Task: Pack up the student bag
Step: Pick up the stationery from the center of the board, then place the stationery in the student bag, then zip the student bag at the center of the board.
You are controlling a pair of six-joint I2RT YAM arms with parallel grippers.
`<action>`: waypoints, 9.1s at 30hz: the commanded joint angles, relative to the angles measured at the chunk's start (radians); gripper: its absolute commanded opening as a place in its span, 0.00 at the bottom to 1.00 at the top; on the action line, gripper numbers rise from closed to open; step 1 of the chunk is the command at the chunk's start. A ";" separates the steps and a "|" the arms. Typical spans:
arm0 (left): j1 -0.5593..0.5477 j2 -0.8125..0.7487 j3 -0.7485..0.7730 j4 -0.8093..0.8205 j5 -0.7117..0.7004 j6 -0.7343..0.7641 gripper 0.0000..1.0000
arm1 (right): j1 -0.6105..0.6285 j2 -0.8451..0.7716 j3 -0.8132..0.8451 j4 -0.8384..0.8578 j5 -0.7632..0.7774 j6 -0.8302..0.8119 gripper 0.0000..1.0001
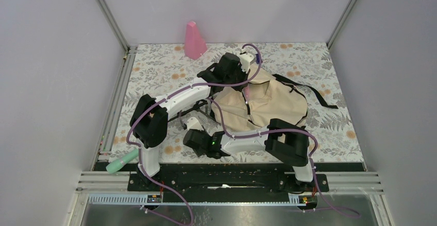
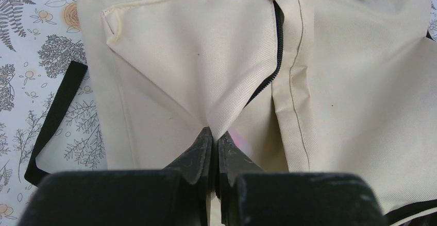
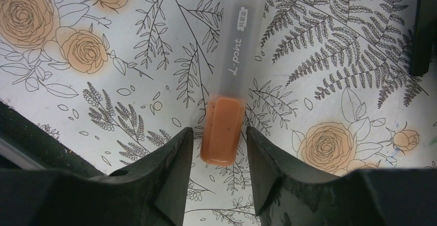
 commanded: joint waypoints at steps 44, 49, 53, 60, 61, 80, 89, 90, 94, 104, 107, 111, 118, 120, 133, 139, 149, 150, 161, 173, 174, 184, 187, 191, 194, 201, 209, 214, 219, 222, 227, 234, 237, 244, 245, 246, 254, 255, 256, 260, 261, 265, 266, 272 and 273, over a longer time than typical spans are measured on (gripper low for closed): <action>0.004 -0.099 0.024 0.057 -0.012 -0.031 0.00 | -0.012 -0.794 -0.352 -0.369 0.157 0.063 0.00; 0.006 -0.122 -0.011 0.057 -0.010 -0.042 0.00 | -0.145 -0.957 -0.340 -0.455 0.053 0.042 0.00; 0.006 -0.157 -0.062 0.058 -0.013 -0.043 0.00 | -0.296 -1.072 -0.361 -0.467 -0.060 0.025 0.00; 0.006 -0.228 -0.150 0.061 -0.003 -0.063 0.00 | -0.468 -1.116 -0.362 -0.458 -0.195 -0.006 0.00; 0.005 -0.231 -0.152 0.050 0.002 -0.063 0.00 | -0.504 -1.101 -0.357 -0.453 -0.233 -0.010 0.00; 0.005 -0.239 -0.164 0.034 0.071 -0.093 0.00 | -0.885 -0.746 -0.209 -0.289 -0.701 0.017 0.00; -0.004 -0.229 -0.166 0.028 0.075 -0.094 0.00 | -0.886 -0.623 -0.201 -0.036 -0.663 0.141 0.00; -0.003 -0.230 -0.165 0.027 0.072 -0.093 0.00 | -0.885 -0.614 -0.204 -0.013 -0.650 0.148 0.00; -0.003 -0.230 -0.165 0.027 0.069 -0.092 0.00 | -0.864 -0.597 -0.219 0.081 -0.553 0.142 0.00; -0.003 -0.232 -0.163 0.025 0.069 -0.091 0.00 | -0.744 -0.503 -0.198 0.206 -0.413 0.107 0.00; -0.002 -0.236 -0.163 0.025 0.068 -0.091 0.00 | -0.719 -0.470 -0.199 0.235 -0.412 0.109 0.00; -0.003 -0.240 -0.163 0.024 0.063 -0.089 0.00 | -0.712 -0.455 -0.214 0.244 -0.386 0.104 0.00; -0.003 -0.245 -0.162 0.024 0.063 -0.088 0.00 | -0.712 -0.506 -0.259 0.263 -0.370 0.066 0.31; -0.003 -0.245 -0.161 0.023 0.062 -0.088 0.00 | -0.712 -0.522 -0.268 0.262 -0.369 0.050 0.40; -0.003 -0.248 -0.164 0.022 0.055 -0.085 0.00 | -0.712 -0.614 -0.297 0.201 -0.337 -0.011 0.56; -0.003 -0.249 -0.167 0.024 0.045 -0.083 0.00 | -0.712 -0.697 -0.318 0.137 -0.342 -0.050 0.56; -0.005 -0.241 -0.164 0.031 0.096 -0.080 0.00 | -0.711 -0.827 -0.340 -0.121 -0.488 -0.122 0.56; -0.007 -0.241 -0.163 0.031 0.101 -0.077 0.00 | -0.709 -0.842 -0.359 -0.135 -0.509 -0.118 0.55; -0.040 -0.249 -0.168 0.038 0.124 -0.048 0.16 | -0.636 -0.989 -0.469 -0.203 -0.543 -0.035 0.51; -0.071 -0.379 -0.229 0.081 -0.028 -0.021 0.91 | -0.581 -0.940 -0.422 -0.226 -0.442 -0.060 0.50; -0.070 -0.393 -0.234 0.087 -0.044 -0.027 0.93 | -0.572 -0.935 -0.423 -0.226 -0.428 -0.061 0.50; -0.070 -0.538 -0.344 0.105 -0.091 -0.174 0.98 | -0.521 -0.847 -0.391 -0.230 -0.336 -0.091 0.50; -0.069 -0.630 -0.472 0.201 -0.099 -0.238 0.99 | -0.512 -0.827 -0.380 -0.233 -0.297 -0.099 0.49; -0.069 -0.705 -0.579 0.244 -0.120 -0.274 0.99 | -0.508 -0.790 -0.364 -0.229 -0.257 -0.112 0.47; -0.068 -0.742 -0.623 0.247 -0.140 -0.279 0.99 | -0.499 -0.746 -0.345 -0.235 -0.240 -0.111 0.46; -0.068 -0.790 -0.694 0.254 -0.173 -0.275 0.99 | -0.464 -0.691 -0.315 -0.257 -0.151 -0.097 0.39; -0.070 -0.771 -0.788 0.331 -0.062 -0.211 0.99 | -0.461 -0.749 -0.317 -0.262 -0.115 -0.062 0.05; -0.082 -0.745 -0.826 0.408 0.011 -0.190 0.99 | -0.461 -0.808 -0.319 -0.261 -0.114 -0.055 0.04; -0.100 -0.693 -0.835 0.460 0.031 -0.151 0.99 | -0.461 -0.843 -0.319 -0.262 -0.106 -0.056 0.00; -0.110 -0.643 -0.856 0.536 0.048 -0.141 0.98 | -0.463 -0.858 -0.319 -0.262 -0.097 -0.055 0.00; -0.133 -0.564 -0.880 0.651 0.046 -0.125 0.92 | -0.461 -0.910 -0.337 -0.211 -0.116 -0.036 0.00; -0.243 -0.511 -0.860 0.716 -0.094 -0.089 0.92 | -0.461 -0.940 -0.326 -0.207 -0.143 -0.031 0.00; -0.268 -0.491 -0.854 0.726 -0.196 -0.089 0.92 | -0.462 -0.944 -0.328 -0.206 -0.153 -0.026 0.00; -0.279 -0.461 -0.891 0.807 -0.335 -0.153 0.87 | -0.462 -0.961 -0.336 -0.203 -0.163 -0.015 0.00; -0.281 -0.455 -0.895 0.827 -0.332 -0.156 0.86 | -0.461 -0.962 -0.336 -0.202 -0.165 -0.015 0.00; -0.281 -0.449 -0.897 0.846 -0.322 -0.162 0.86 | -0.461 -0.962 -0.337 -0.201 -0.166 -0.015 0.00; -0.298 -0.400 -0.888 0.901 -0.279 -0.161 0.77 | -0.461 -0.961 -0.333 -0.201 -0.163 -0.011 0.00; -0.298 -0.393 -0.887 0.900 -0.286 -0.162 0.75 | -0.461 -0.959 -0.332 -0.200 -0.163 -0.009 0.00; -0.298 -0.389 -0.887 0.901 -0.290 -0.164 0.73 | -0.461 -0.959 -0.331 -0.198 -0.163 -0.008 0.00; -0.302 -0.368 -0.887 0.901 -0.316 -0.169 0.66 | -0.461 -0.956 -0.330 -0.186 -0.169 -0.003 0.00; -0.303 -0.363 -0.887 0.902 -0.324 -0.169 0.64 | -0.461 -0.955 -0.330 -0.183 -0.172 -0.001 0.00; -0.306 -0.341 -0.878 0.901 -0.336 -0.169 0.53 | -0.461 -0.945 -0.330 -0.175 -0.178 0.002 0.00; -0.307 -0.339 -0.875 0.899 -0.336 -0.168 0.48 | -0.461 -0.944 -0.330 -0.172 -0.178 0.002 0.00; -0.324 -0.338 -0.875 0.877 -0.353 -0.146 0.21 | -0.461 -0.935 -0.331 -0.164 -0.162 0.004 0.00; -0.325 -0.339 -0.877 0.873 -0.355 -0.146 0.17 | -0.461 -0.932 -0.330 -0.163 -0.155 0.003 0.00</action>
